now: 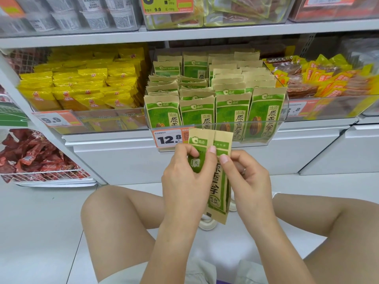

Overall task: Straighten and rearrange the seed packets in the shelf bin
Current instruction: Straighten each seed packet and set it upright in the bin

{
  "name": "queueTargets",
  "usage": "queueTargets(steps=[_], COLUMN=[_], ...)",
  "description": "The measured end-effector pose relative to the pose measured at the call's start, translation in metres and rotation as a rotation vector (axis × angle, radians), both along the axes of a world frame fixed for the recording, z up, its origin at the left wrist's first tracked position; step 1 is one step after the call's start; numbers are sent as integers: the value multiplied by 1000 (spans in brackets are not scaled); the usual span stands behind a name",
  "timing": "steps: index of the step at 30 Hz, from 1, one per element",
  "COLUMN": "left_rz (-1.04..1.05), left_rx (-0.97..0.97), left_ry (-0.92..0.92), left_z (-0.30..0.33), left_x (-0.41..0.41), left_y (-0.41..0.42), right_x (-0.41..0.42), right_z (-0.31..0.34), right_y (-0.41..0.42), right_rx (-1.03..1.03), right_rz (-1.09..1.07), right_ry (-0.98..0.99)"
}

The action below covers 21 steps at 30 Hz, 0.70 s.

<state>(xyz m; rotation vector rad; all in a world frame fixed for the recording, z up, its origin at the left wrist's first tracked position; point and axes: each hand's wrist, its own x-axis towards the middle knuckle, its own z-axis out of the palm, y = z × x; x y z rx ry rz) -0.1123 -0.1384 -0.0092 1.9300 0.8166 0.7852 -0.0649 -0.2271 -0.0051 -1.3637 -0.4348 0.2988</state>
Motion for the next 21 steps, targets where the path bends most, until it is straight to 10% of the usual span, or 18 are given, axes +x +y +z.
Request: queueTargets(steps=[16, 21], left_rz=[-11, -25], left_rx=[116, -228], left_ry=[-23, -81], left_z=[-7, -2], left_x=[-1, 0], left_y=[0, 8], right_x=[1, 5], right_z=[1, 1], right_y=[2, -1], right_rx=[-41, -38], right_rz=[-14, 77], right_ry=[30, 108])
